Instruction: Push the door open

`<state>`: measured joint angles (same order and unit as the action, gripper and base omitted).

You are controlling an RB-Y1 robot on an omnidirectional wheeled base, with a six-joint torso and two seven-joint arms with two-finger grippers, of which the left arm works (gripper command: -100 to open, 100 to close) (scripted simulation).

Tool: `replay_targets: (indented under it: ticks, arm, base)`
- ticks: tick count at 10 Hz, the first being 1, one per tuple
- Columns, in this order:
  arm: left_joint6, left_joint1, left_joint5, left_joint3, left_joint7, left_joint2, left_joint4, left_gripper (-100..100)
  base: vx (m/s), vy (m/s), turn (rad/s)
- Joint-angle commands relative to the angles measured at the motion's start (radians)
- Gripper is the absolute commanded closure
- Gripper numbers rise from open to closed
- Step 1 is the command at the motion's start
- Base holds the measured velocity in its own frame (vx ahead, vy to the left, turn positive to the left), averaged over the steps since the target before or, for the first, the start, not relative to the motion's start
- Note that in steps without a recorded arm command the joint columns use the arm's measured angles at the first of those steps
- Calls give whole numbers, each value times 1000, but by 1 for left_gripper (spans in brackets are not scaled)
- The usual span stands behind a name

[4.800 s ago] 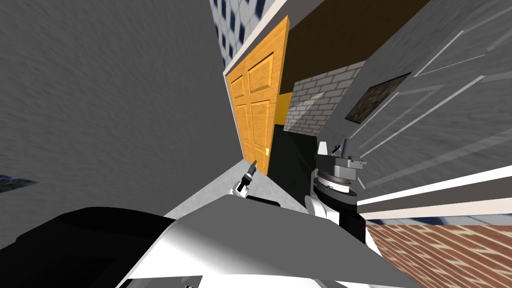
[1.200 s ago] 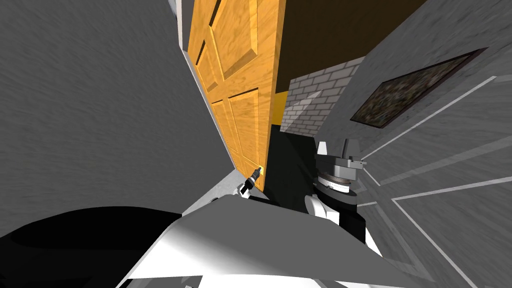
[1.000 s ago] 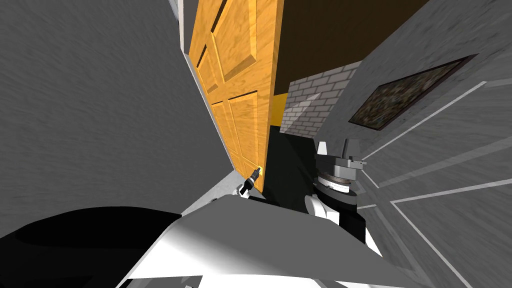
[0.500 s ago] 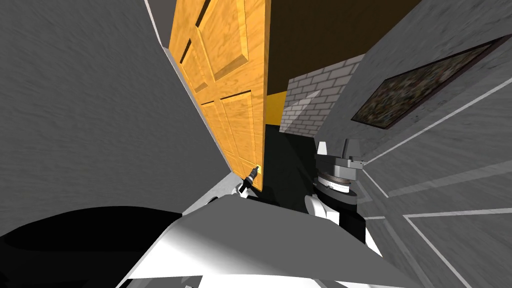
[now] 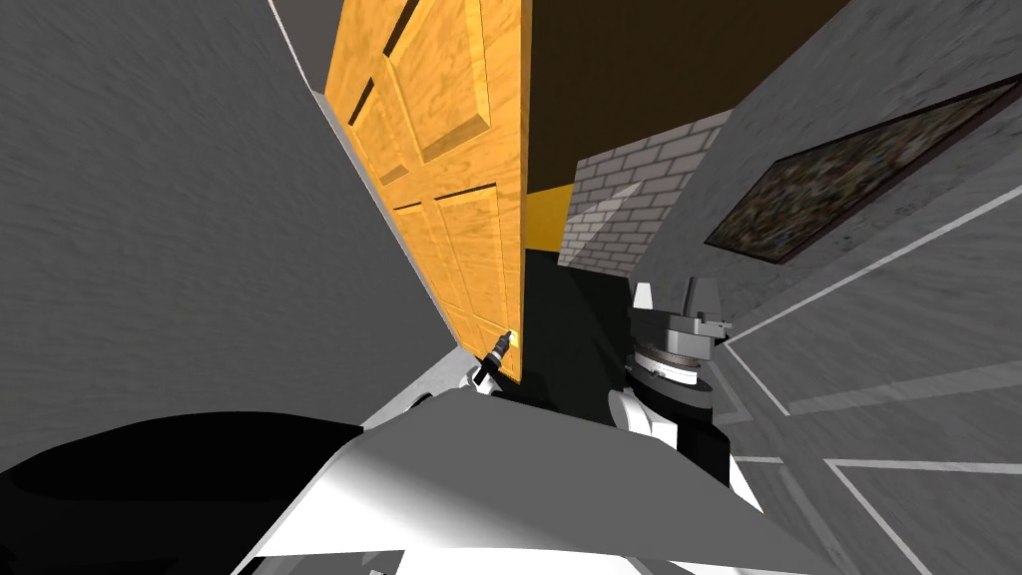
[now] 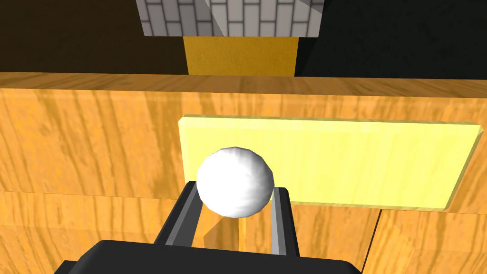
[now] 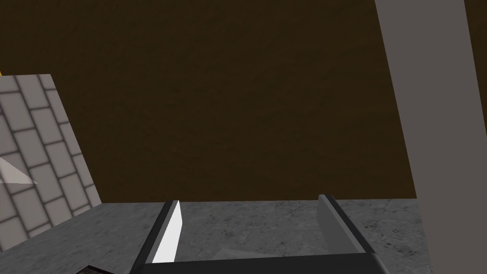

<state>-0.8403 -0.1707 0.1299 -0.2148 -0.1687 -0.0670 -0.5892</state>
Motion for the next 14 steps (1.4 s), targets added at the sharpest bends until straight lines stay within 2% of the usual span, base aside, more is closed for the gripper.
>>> replay_targets:
  ticks: [1,2,4,5,12,14]
  arm:
    - [23,12,-3,8,-3,-12,-42,100]
    - [24,12,-18,34,6,-18,-40,100]
    - [26,12,-34,60,15,-22,-38,100]
    - [18,7,-27,46,4,-22,-25,-100]
    - [29,4,-28,40,-10,-13,-40,-100]
    - [24,4,-29,44,-5,-15,-34,-100]
  base:
    - [51,-41,0]
    - [120,-129,4]
    - [174,-156,61]
    - [-72,-99,66]
    - [-214,19,32]
    - [-25,-10,-12]
